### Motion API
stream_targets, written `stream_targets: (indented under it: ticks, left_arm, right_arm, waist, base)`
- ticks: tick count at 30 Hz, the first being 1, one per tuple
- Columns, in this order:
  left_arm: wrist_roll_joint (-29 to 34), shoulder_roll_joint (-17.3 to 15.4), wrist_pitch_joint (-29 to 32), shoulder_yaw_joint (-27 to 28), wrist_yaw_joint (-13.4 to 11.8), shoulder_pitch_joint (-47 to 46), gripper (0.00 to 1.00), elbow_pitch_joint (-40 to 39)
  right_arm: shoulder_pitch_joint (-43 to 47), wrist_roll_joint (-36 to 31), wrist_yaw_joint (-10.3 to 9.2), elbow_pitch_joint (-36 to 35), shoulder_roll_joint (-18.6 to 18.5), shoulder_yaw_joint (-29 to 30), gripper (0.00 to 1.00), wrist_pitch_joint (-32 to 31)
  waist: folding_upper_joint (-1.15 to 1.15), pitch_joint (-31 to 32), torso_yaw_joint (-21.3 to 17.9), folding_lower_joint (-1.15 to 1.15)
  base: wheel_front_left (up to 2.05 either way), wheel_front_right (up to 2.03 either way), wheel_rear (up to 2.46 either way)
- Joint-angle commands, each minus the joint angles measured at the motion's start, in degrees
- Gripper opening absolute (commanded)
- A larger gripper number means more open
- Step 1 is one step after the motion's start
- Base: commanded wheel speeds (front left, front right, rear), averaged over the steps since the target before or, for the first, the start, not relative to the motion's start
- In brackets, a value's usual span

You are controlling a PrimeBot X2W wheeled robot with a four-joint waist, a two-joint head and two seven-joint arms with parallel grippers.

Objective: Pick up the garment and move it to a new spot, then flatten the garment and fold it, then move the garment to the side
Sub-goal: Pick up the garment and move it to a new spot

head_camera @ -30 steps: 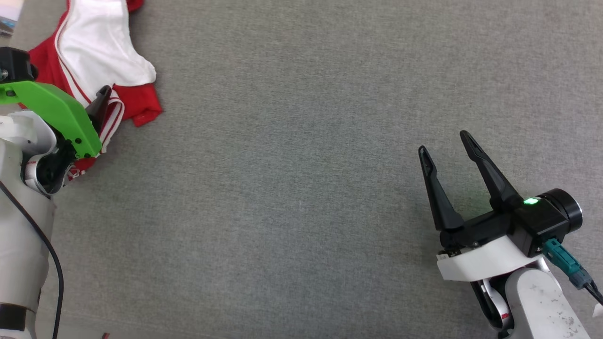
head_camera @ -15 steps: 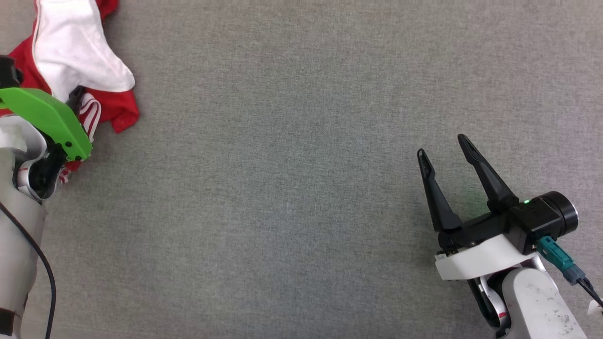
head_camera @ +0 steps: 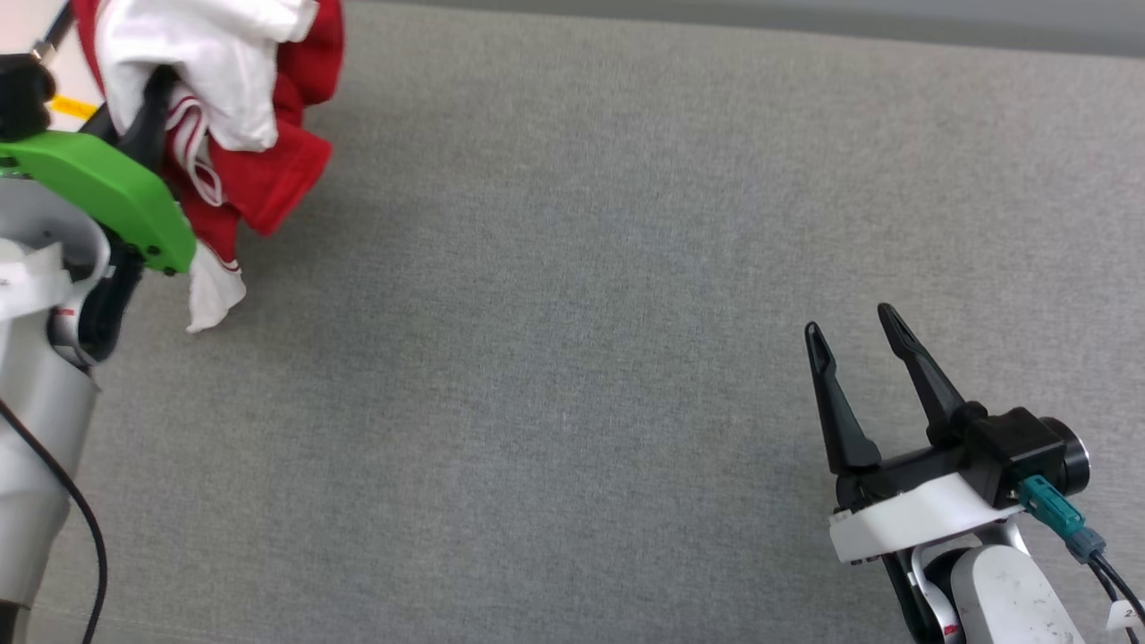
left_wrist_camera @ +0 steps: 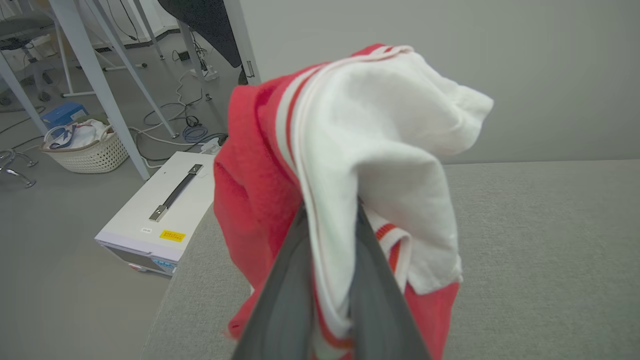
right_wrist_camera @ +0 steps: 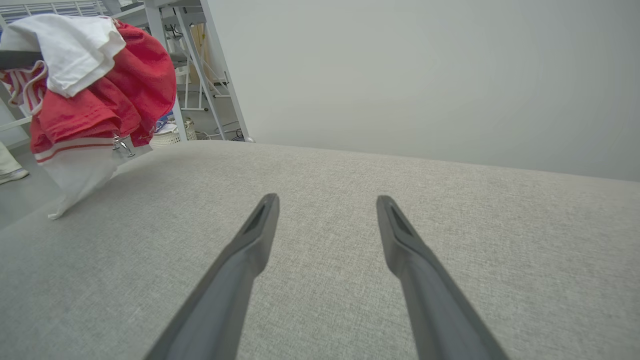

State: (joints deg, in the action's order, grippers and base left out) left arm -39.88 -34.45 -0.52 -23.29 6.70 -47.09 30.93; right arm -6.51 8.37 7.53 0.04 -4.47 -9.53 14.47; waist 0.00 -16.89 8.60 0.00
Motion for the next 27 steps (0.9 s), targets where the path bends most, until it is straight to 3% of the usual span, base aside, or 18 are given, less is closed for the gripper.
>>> stream_targets:
  ticks: [1, 8, 13, 23, 27]
  left_arm:
    - [0.9, 0.2, -0.1, -0.6, -0.5, 1.2, 0.0, -1.6]
    - [2.5, 4.5, 3.0, -5.4, -3.1, 4.8, 0.0, -11.3]
    - [3.1, 9.9, 3.7, -9.7, -4.1, 7.2, 0.0, -14.0]
    - [8.1, 23.6, 1.0, -20.5, -7.5, 12.0, 0.0, -6.7]
    - [9.7, 27.8, 0.2, -24.7, -7.6, 14.0, 0.0, -1.6]
  right_arm:
    - [0.8, 0.2, -0.04, 0.2, 0.2, 0.4, 1.0, 0.5]
    - [2.9, 0.2, -0.04, 0.5, 1.0, 2.6, 1.0, 0.5]
    - [4.0, -0.1, -0.04, 0.2, 1.3, 4.4, 1.0, 0.5]
    - [5.0, -0.6, -0.04, -0.1, 1.4, 8.0, 1.0, 0.5]
    - [5.2, -0.4, -0.04, -0.2, 1.4, 7.8, 1.0, 0.5]
  waist:
    - [0.0, 4.6, -0.4, 0.0]
    - [0.0, 8.8, -3.9, 0.0]
    - [0.0, 10.3, -7.5, 0.0]
    - [0.0, 10.7, -14.9, 0.0]
    - [0.0, 10.5, -16.6, 0.0]
  base:
    - [0.0, 0.0, 0.0]
    - [0.0, 0.0, 0.0]
    - [0.0, 0.0, 0.0]
    - [0.0, 0.0, 0.0]
    - [0.0, 0.0, 0.0]
